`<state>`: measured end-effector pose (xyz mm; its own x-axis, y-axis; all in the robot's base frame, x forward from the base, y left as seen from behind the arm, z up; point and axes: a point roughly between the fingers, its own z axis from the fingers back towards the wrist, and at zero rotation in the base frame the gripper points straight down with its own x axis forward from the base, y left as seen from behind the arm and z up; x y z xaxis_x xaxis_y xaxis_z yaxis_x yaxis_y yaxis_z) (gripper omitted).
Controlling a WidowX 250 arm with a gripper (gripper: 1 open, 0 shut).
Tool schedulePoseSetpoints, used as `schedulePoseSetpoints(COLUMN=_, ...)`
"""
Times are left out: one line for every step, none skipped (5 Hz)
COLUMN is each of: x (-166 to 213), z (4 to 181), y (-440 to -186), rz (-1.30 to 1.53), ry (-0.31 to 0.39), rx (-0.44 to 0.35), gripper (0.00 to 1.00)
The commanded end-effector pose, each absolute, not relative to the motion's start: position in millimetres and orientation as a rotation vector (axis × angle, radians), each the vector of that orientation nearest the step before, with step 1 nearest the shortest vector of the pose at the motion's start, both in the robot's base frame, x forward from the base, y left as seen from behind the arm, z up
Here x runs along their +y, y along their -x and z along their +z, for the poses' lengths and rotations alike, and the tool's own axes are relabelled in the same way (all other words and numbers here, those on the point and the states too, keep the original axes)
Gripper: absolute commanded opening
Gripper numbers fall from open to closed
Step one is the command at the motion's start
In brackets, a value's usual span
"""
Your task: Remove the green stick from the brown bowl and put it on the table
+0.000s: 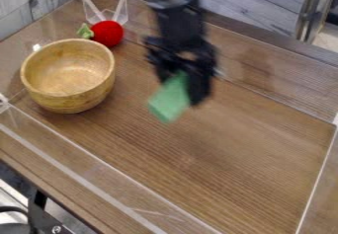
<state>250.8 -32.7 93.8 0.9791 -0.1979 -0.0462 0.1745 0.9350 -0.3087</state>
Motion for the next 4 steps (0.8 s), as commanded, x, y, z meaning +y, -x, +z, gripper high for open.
schedulePoseSetpoints(x=-66, z=94.1, y=-255, rz=-0.216, ry=0.279, rx=0.053, gripper=0.00)
schedulePoseSetpoints(x=-81, z=83.9, y=-253, rz=-0.252, ry=0.258, rx=0.063, gripper=0.00)
schedulePoseSetpoints(x=-78, z=73.3, y=-264, rz=-0.263, ry=0.249, rx=0.067, gripper=0.00)
schedulePoseSetpoints(x=-73, z=70.2, y=-275, rz=-0.245, ry=0.241, rx=0.052, gripper=0.00)
